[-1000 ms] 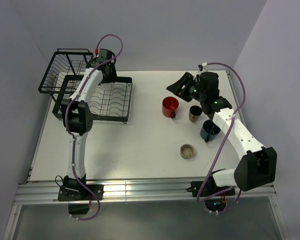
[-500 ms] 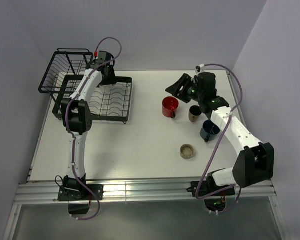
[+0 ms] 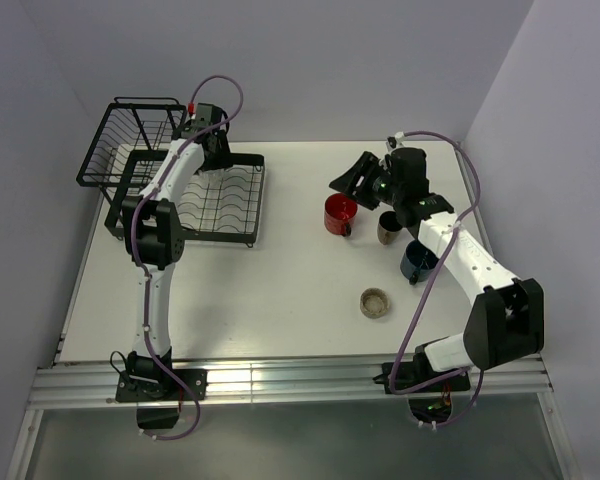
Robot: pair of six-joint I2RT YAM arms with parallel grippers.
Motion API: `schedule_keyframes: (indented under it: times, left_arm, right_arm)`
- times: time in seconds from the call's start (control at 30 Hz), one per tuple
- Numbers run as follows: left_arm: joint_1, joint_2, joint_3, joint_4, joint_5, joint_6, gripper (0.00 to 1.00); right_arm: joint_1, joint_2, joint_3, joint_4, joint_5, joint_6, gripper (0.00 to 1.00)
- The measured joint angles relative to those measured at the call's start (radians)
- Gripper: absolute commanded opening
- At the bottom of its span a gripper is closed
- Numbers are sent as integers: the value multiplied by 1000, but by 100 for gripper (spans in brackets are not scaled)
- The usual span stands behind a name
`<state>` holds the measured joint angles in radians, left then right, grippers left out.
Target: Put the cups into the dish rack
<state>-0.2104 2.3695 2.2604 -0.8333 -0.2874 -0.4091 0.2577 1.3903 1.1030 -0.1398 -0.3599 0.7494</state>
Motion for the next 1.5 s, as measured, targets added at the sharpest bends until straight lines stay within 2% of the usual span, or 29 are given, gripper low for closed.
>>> schedule_keyframes:
  times: [0.13,0.3,0.67,1.07,1.17,1.23,1.27,1.3,1.4,1.5]
  left_arm:
    - [0,0,-8,13,-6,-2,74]
    - [1,-1,-28,46,-13,-5,81]
    - [-6,-10,-110,61,-21,-14,84]
    - [-37,-113,-169,87,-63,-26,81]
    - [-51,-143,-196,93,-78,-29,77]
    - [-64,-167,-222,97,-80,-31,69]
    - [-71,-176,-228,96,-80,-33,65]
    - [-79,-183,-230,97,-79,-32,52]
    - [-102,-192,-227,112,-77,-29,36]
    - [-117,-191,-213,116,-73,-22,29]
  right_arm:
    - [0,3,0,0,0,-1,63]
    - [3,6,0,3,0,-5,63]
    - [11,8,0,2,2,-13,63]
    - [26,25,0,-4,10,-23,63]
    - [26,25,0,-4,13,-26,63]
    - [26,26,0,-4,18,-26,63]
    - [26,26,0,-4,20,-26,63]
    - [27,26,0,-4,21,-26,63]
    - [28,26,0,-4,25,-26,63]
    - [28,26,0,-6,30,-28,63]
